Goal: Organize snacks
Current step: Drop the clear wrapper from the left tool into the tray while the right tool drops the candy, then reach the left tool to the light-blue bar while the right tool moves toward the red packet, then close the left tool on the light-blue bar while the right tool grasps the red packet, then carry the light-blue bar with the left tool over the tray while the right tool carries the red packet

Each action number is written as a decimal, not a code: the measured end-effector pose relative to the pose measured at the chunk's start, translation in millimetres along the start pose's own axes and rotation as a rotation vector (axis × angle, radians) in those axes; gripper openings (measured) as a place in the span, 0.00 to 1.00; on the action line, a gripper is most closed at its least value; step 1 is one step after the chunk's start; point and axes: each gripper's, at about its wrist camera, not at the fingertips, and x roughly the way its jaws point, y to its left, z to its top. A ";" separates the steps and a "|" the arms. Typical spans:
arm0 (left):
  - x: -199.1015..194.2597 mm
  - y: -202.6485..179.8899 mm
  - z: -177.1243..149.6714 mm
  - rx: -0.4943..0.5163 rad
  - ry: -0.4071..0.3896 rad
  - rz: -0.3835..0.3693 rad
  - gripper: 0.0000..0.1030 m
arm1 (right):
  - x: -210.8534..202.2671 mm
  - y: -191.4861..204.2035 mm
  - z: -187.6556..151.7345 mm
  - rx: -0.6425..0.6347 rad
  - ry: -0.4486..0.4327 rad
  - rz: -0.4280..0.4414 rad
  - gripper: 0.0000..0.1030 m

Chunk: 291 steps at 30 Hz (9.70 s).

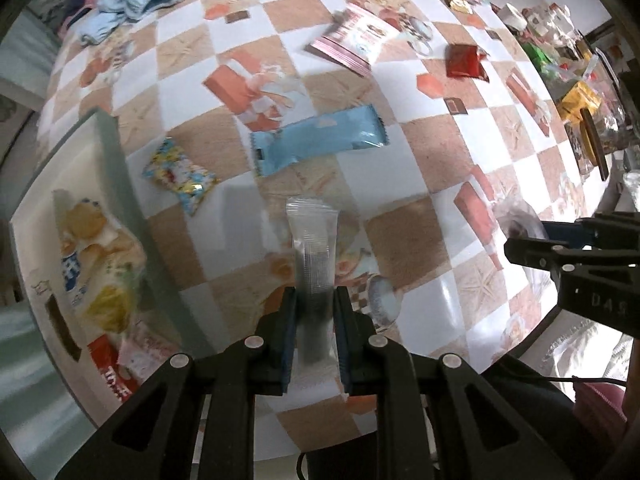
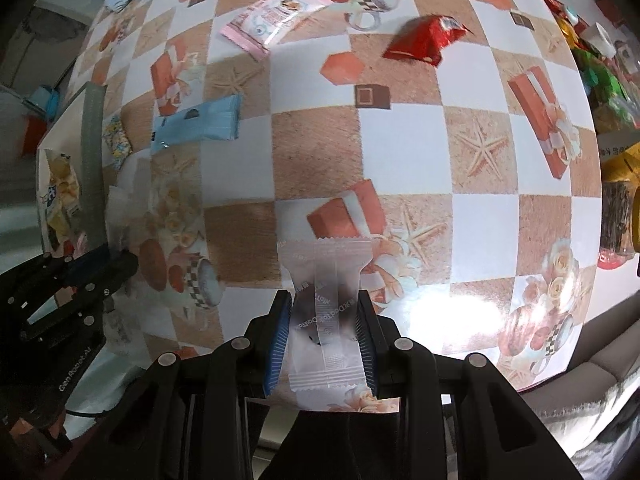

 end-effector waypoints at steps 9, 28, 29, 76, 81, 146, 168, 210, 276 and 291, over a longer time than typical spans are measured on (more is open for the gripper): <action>-12.4 15.6 -15.8 -0.047 -0.043 0.007 0.19 | -8.8 28.5 5.4 -0.057 -0.005 -0.018 0.33; -26.1 63.4 -37.5 -0.139 -0.101 0.012 0.19 | -4.4 68.0 16.6 -0.168 -0.030 -0.049 0.33; -26.4 65.2 -38.7 -0.143 -0.102 0.013 0.19 | -4.5 70.6 16.9 -0.175 -0.031 -0.049 0.33; -10.9 205.5 -122.1 -0.449 -0.066 0.034 0.19 | 66.6 279.9 11.9 -0.601 0.109 -0.026 0.33; -3.7 217.0 -121.6 -0.473 -0.062 0.023 0.19 | 77.3 300.7 26.8 -0.614 0.104 -0.044 0.33; -14.1 84.5 -28.1 -0.151 -0.099 0.055 0.80 | 58.2 16.0 63.8 0.107 0.189 -0.045 0.99; 49.3 -58.9 76.1 0.530 -0.185 0.343 0.80 | 61.9 -74.3 46.4 0.256 0.202 0.010 0.99; 61.9 -49.1 53.4 0.403 -0.116 0.210 0.79 | 82.2 -52.6 43.1 0.200 0.195 -0.028 1.00; 66.9 -22.3 -5.8 0.107 0.056 0.054 0.77 | 48.2 -76.4 12.9 0.324 0.001 0.136 0.34; 79.3 -37.8 2.3 0.098 0.051 0.074 0.57 | 73.2 -54.2 47.6 0.313 0.007 0.011 0.30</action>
